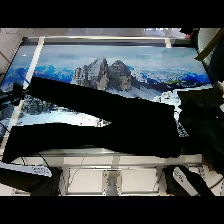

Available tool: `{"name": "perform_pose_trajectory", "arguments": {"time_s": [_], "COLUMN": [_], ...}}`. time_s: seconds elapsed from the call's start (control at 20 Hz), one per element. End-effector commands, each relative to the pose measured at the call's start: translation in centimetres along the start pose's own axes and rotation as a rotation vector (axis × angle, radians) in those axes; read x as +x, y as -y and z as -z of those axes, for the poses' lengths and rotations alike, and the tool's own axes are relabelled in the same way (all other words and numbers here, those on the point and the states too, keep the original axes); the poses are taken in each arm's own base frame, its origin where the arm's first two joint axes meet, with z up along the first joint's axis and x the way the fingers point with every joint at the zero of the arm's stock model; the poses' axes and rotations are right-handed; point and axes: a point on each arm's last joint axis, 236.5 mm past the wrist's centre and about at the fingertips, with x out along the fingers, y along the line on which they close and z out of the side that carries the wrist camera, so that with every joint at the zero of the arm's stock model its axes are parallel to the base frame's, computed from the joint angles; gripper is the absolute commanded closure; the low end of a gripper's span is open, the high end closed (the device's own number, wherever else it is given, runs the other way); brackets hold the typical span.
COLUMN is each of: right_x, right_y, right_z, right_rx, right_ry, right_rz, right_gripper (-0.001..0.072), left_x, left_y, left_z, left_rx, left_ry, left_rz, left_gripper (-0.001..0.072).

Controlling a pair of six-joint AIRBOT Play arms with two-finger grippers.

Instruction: Fold the clothes and pants, and hang the long-sleeved shirts on hangers.

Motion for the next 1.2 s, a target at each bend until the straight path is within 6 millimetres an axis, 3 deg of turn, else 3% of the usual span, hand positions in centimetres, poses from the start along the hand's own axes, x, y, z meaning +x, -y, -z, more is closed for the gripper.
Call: {"name": "perform_pose_trajectory", "arguments": {"time_s": [0.0,0.15,0.25,0.35,0.45,0.65,0.8,0.9,1.0,1.15], "right_x": [6.0,9.0,9.3,9.5,10.2,10.9,10.1,9.7,8.5,4.8], "right_y": [1.5,1.2,0.9,0.8,0.7,-3.3,-4.0,-4.3,-5.3,-7.9], "right_z": [0.9,-1.8,-4.4,-5.5,-4.7,-1.6,-0.7,-1.7,-3.9,-9.0], "right_rx": [-0.028,-0.072,-0.090,-0.113,-0.152,-0.199,-0.225,-0.236,-0.264,-0.347], "right_ry": [-0.154,-0.119,-0.046,-0.031,-0.093,-0.214,-0.253,-0.232,-0.186,-0.066], "right_rz": [-0.005,-0.048,-0.051,-0.051,-0.067,-0.283,-0.319,-0.320,-0.328,-0.346], "right_gripper": [0.0258,0.0258,0.0257,0.0258,0.0258,0.0262,0.0489,0.0691,0.0691,0.0691], "left_x": [-1.1,-1.3,-1.3,-1.3,-1.3,-1.3,-1.4,-1.5,-2.3,-5.9], "left_y": [1.0,1.5,1.6,1.7,1.7,1.7,1.7,1.9,2.4,3.5], "left_z": [1.4,2.7,2.9,3.0,3.0,3.2,3.3,3.5,3.0,0.0], "left_rx": [0.013,0.011,0.011,0.011,0.011,-0.004,-0.004,-0.003,0.006,0.045], "left_ry": [-0.075,-0.127,-0.137,-0.141,-0.141,-0.147,-0.153,-0.165,-0.148,-0.048], "left_rz": [0.036,0.057,0.061,0.063,0.063,0.064,0.066,0.072,0.079,0.090], "left_gripper": [0.0702,0.0702,0.0702,0.0701,0.0702,0.0702,0.0702,0.0702,0.0702,0.0702]}}
